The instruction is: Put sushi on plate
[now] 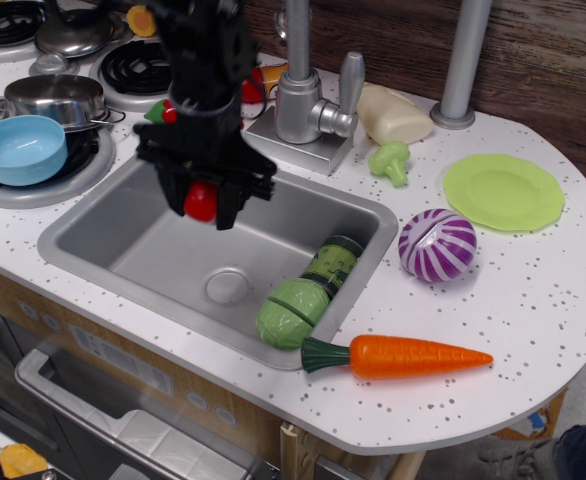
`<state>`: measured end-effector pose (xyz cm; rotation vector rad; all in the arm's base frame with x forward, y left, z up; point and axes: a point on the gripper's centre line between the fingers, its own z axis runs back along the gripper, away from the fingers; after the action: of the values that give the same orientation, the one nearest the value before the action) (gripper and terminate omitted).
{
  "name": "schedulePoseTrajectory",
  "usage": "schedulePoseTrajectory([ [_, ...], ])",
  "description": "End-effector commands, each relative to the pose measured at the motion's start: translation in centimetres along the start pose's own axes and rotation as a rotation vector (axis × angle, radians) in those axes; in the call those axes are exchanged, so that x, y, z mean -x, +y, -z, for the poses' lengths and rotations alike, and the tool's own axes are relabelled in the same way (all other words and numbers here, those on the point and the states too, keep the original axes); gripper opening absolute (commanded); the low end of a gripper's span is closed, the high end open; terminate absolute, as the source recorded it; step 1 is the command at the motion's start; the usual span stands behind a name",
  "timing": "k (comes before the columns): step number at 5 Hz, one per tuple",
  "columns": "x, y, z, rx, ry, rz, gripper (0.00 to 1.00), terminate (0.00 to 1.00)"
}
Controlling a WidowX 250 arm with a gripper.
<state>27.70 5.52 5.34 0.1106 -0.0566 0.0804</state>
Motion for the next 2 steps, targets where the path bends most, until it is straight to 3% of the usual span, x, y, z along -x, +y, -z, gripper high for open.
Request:
schedulePoseTrajectory([
  [1,-3.2,-4.1,-3.9,0.034,-0.027,0.365,0.00,0.00],
  [2,-6.0,-7.0,-4.6,0.101,-0.066,0.558,0.00,0.00],
])
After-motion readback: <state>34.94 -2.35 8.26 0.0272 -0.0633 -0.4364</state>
